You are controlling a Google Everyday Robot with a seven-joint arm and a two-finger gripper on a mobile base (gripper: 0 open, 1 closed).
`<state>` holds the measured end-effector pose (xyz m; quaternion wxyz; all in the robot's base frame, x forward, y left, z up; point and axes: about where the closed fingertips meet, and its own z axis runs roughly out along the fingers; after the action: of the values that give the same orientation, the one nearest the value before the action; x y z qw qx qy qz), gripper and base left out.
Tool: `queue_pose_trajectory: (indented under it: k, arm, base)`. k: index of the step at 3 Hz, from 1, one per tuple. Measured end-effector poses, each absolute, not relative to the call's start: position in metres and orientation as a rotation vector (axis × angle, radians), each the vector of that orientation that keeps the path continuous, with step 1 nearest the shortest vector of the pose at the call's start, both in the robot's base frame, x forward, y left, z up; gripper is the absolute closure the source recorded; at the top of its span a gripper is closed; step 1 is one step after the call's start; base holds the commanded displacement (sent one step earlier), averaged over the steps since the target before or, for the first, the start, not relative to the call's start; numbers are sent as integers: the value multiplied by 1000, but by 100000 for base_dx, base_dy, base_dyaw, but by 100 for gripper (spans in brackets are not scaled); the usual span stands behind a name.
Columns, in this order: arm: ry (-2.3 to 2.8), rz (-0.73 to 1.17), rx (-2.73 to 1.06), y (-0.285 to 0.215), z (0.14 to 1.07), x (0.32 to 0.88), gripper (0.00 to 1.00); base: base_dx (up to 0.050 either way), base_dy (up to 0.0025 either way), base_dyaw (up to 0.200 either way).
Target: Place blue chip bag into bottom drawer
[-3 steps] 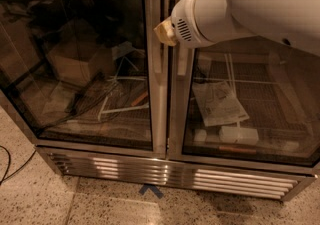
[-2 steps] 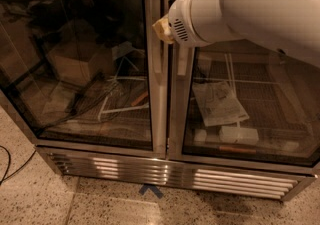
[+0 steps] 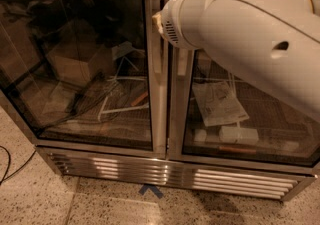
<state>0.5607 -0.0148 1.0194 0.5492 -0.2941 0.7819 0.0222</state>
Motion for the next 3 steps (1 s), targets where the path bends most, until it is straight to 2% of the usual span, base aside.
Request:
queue_pose_trajectory:
  k: [3]
  arm:
    - [1820,13,-718,-16,1008,575,100]
  base:
    - [0,0,0]
